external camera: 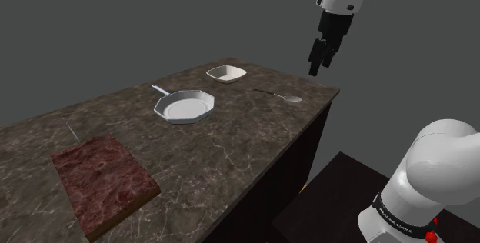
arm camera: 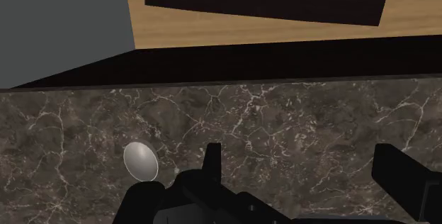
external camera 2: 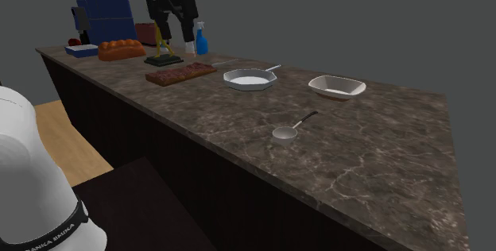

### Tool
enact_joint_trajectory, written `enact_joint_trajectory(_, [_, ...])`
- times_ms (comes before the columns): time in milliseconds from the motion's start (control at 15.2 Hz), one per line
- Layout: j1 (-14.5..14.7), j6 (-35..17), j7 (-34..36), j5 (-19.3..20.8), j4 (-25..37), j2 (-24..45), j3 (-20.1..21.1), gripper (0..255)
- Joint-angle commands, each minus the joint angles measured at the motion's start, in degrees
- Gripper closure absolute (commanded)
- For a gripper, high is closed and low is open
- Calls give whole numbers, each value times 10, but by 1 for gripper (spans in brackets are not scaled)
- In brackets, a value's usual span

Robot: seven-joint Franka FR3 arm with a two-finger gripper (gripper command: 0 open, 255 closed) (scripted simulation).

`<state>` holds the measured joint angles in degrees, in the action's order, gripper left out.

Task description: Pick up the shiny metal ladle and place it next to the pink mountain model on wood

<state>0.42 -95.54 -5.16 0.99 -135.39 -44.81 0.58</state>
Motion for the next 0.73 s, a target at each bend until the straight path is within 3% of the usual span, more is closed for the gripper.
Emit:
enact_joint_trajectory(0, [0, 0, 0, 0, 0, 0, 0, 0])
enact_joint_trajectory(660, [-13, -120, -85, 6, 49, 193, -76, 0])
